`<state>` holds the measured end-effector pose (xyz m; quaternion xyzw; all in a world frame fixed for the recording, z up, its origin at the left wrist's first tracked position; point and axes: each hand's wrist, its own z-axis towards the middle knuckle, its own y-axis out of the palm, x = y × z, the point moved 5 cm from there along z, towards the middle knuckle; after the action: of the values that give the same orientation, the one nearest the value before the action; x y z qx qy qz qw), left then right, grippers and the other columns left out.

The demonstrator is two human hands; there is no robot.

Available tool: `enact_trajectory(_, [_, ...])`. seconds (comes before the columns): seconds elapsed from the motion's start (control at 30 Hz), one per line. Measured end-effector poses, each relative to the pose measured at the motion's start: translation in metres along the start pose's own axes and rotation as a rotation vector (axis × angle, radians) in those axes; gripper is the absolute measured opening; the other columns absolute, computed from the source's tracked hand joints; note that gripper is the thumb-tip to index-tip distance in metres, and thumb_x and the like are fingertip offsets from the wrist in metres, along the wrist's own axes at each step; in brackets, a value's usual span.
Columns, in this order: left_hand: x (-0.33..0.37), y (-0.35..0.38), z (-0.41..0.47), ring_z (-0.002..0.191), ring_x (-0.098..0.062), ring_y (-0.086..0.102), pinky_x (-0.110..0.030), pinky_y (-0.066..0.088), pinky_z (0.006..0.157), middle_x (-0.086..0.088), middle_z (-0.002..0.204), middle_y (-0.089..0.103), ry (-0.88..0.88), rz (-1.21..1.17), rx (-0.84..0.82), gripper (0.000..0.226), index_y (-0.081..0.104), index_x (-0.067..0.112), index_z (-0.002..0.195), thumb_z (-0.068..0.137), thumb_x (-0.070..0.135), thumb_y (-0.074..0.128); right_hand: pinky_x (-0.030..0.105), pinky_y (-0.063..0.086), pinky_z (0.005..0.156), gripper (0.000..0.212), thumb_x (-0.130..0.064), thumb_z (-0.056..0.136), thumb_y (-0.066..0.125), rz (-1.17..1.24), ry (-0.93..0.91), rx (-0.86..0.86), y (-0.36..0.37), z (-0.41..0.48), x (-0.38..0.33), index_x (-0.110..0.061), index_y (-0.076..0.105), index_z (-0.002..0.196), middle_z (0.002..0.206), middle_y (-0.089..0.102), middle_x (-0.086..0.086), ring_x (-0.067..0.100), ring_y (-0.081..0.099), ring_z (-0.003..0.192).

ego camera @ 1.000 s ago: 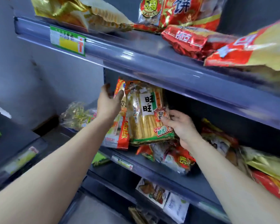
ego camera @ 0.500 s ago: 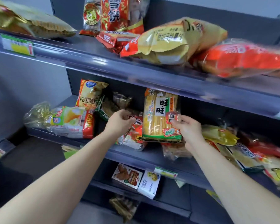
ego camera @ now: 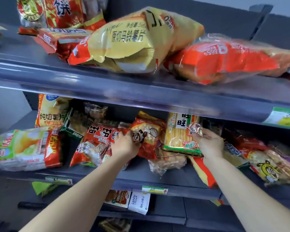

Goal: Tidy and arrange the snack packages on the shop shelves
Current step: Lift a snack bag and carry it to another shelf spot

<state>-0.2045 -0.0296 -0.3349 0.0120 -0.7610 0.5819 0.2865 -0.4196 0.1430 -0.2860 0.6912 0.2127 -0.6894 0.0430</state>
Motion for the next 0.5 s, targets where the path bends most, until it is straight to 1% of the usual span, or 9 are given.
enact_trajectory(0.03, [0.0, 0.003, 0.005, 0.131, -0.035, 0.038, -0.046, 0.038, 0.103, -0.015, 0.14, 0.044, -0.033, 0.009, -0.01, 0.068, 0.034, 0.018, 0.143, 0.09, 0.056, 0.053, 0.033, 0.048, 0.081, 0.04, -0.014, 0.079, 0.077, -0.021, 0.007, -0.003, 0.001, 0.003, 0.005, -0.013, 0.067, 0.117, 0.099, 0.068, 0.002, 0.021, 0.063, 0.091])
enact_trajectory(0.07, [0.0, 0.005, 0.01, 0.131, -0.035, 0.038, -0.047, 0.038, 0.101, -0.014, 0.138, 0.046, -0.061, 0.009, -0.02, 0.071, 0.035, 0.016, 0.14, 0.089, 0.062, 0.049, 0.034, 0.049, 0.083, 0.039, -0.016, 0.078, 0.078, -0.048, 0.011, -0.007, 0.002, 0.006, 0.01, -0.014, 0.068, 0.115, 0.099, 0.068, 0.002, 0.022, 0.064, 0.093])
enact_trajectory(0.13, [-0.002, 0.009, 0.021, 0.128, -0.034, 0.04, -0.045, 0.039, 0.097, -0.012, 0.128, 0.055, -0.112, 0.005, -0.035, 0.072, 0.045, 0.013, 0.131, 0.086, 0.069, 0.048, 0.032, 0.047, 0.085, 0.036, -0.017, 0.08, 0.077, -0.078, 0.026, -0.031, 0.003, 0.007, 0.018, -0.014, 0.068, 0.115, 0.099, 0.067, 0.0, 0.021, 0.062, 0.095])
enact_trajectory(0.2, [-0.004, 0.009, 0.028, 0.122, -0.032, 0.045, -0.042, 0.04, 0.095, -0.009, 0.118, 0.062, -0.157, 0.014, -0.039, 0.061, 0.054, 0.012, 0.118, 0.084, 0.064, 0.055, 0.03, 0.044, 0.083, 0.034, -0.014, 0.081, 0.076, -0.055, 0.055, -0.044, 0.002, 0.008, 0.026, -0.013, 0.067, 0.114, 0.092, 0.065, -0.004, 0.019, 0.06, 0.094])
enact_trajectory(0.27, [-0.007, 0.009, 0.032, 0.107, -0.029, 0.056, -0.041, 0.041, 0.097, -0.004, 0.1, 0.065, -0.195, -0.031, -0.039, 0.046, 0.057, 0.014, 0.106, 0.083, 0.054, 0.063, 0.029, 0.042, 0.083, 0.036, -0.011, 0.081, 0.075, -0.028, 0.086, -0.053, 0.001, 0.009, 0.032, -0.013, 0.066, 0.116, 0.085, 0.061, -0.01, 0.019, 0.06, 0.096])
enact_trajectory(0.33, [-0.006, 0.01, 0.032, 0.093, -0.028, 0.061, -0.044, 0.041, 0.1, 0.0, 0.081, 0.061, -0.215, -0.144, -0.024, 0.039, 0.057, 0.014, 0.097, 0.082, 0.049, 0.066, 0.027, 0.041, 0.084, 0.04, -0.009, 0.082, 0.074, -0.004, 0.107, -0.067, 0.002, 0.01, 0.038, -0.01, 0.064, 0.12, 0.089, 0.061, -0.008, 0.018, 0.058, 0.095])
enact_trajectory(0.37, [-0.005, 0.011, 0.031, 0.091, -0.028, 0.061, -0.045, 0.043, 0.099, -0.002, 0.08, 0.061, -0.224, -0.22, -0.012, 0.038, 0.058, 0.013, 0.097, 0.082, 0.046, 0.067, 0.027, 0.04, 0.084, 0.041, -0.009, 0.082, 0.074, 0.001, 0.114, -0.075, 0.002, 0.011, 0.04, -0.01, 0.063, 0.122, 0.095, 0.063, -0.004, 0.017, 0.057, 0.095])
enact_trajectory(0.43, [-0.003, 0.012, 0.028, 0.092, -0.032, 0.062, -0.043, 0.049, 0.093, -0.01, 0.094, 0.067, -0.229, -0.394, 0.037, 0.034, 0.061, 0.01, 0.1, 0.084, 0.038, 0.068, 0.027, 0.041, 0.084, 0.043, -0.011, 0.082, 0.074, 0.0, 0.119, -0.092, 0.003, 0.013, 0.044, -0.01, 0.062, 0.124, 0.107, 0.064, 0.001, 0.018, 0.057, 0.096])
enact_trajectory(0.5, [-0.005, 0.008, 0.026, 0.098, -0.034, 0.062, -0.037, 0.05, 0.087, -0.014, 0.105, 0.067, -0.221, -0.537, 0.125, 0.031, 0.063, 0.009, 0.11, 0.085, 0.027, 0.066, 0.028, 0.041, 0.086, 0.045, -0.013, 0.082, 0.075, 0.0, 0.123, -0.112, 0.005, 0.014, 0.045, -0.01, 0.061, 0.124, 0.108, 0.063, 0.001, 0.018, 0.057, 0.098])
